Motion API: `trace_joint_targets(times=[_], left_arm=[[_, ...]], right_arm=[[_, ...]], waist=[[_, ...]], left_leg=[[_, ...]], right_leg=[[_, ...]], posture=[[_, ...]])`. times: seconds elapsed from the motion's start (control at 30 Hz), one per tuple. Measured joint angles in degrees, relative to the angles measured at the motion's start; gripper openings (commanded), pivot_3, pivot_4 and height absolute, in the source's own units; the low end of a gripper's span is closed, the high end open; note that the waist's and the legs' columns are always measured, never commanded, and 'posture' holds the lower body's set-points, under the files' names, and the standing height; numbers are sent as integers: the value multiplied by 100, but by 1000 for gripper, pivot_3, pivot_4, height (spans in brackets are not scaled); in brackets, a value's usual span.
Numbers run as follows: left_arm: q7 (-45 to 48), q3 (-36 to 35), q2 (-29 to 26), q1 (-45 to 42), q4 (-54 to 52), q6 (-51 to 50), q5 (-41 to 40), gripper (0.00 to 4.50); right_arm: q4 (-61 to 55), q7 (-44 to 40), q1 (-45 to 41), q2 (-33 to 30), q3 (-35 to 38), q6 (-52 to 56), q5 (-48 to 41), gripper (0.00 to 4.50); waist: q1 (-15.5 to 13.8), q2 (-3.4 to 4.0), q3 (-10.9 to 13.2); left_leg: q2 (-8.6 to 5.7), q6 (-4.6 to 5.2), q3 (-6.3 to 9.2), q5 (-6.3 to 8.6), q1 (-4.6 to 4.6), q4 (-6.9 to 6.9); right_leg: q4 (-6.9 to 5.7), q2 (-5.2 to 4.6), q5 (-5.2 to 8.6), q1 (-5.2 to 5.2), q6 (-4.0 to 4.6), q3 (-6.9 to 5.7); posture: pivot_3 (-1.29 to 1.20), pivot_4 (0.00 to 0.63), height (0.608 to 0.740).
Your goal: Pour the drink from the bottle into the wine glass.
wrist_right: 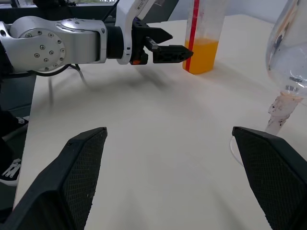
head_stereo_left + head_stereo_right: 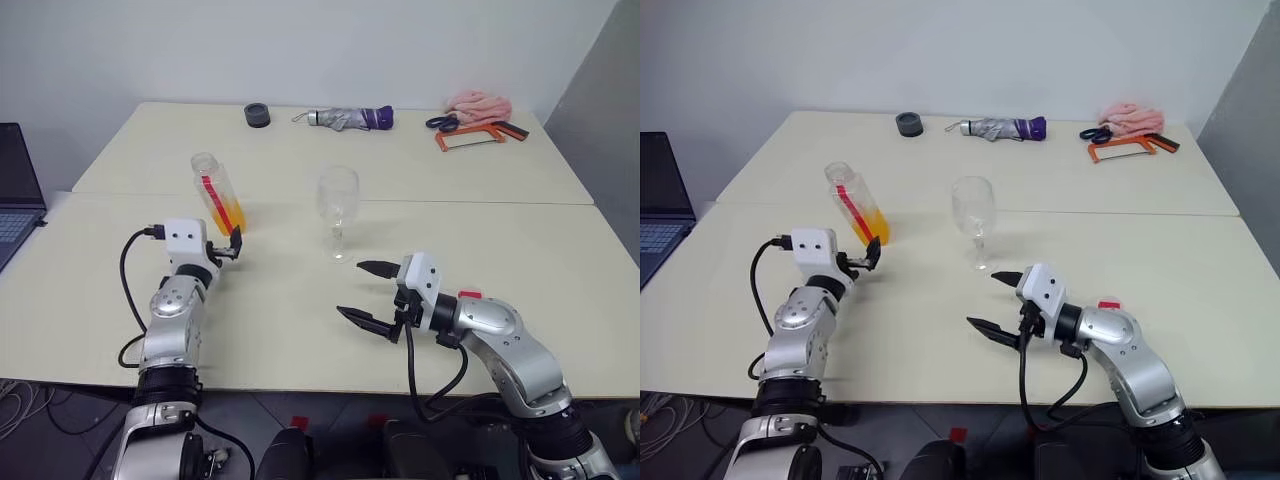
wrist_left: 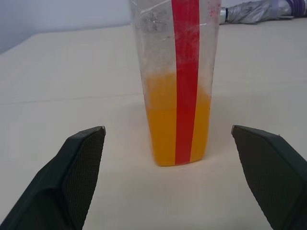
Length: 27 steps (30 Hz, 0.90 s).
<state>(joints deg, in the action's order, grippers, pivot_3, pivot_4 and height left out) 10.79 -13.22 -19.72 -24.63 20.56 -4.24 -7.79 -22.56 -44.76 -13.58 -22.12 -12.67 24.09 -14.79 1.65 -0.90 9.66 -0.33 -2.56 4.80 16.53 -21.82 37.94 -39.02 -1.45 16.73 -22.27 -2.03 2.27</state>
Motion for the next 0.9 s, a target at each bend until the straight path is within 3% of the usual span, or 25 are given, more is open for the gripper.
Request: trace_joint_targets(times=[0.3,0.9], left_arm=[[3,2,-2,-709,881,333,1,4500],[-23,4,-1,-1328,1766,751,12,4500]], right_arm=[[-65,18,-116,3,-42,51,-66,4457],[-311,585,-647,393,232,781,-923,4457]], waist=[[1,-1,1],[3,-2,1]], left_leg=[[-3,0,-2,0,-1,1],[-4,-1,1,0,-6,1]], right_leg=[[0,1,0,-1,0,0],[0,0,0,-4,0,-2]], posture=[[0,150,740],[0,150,740]])
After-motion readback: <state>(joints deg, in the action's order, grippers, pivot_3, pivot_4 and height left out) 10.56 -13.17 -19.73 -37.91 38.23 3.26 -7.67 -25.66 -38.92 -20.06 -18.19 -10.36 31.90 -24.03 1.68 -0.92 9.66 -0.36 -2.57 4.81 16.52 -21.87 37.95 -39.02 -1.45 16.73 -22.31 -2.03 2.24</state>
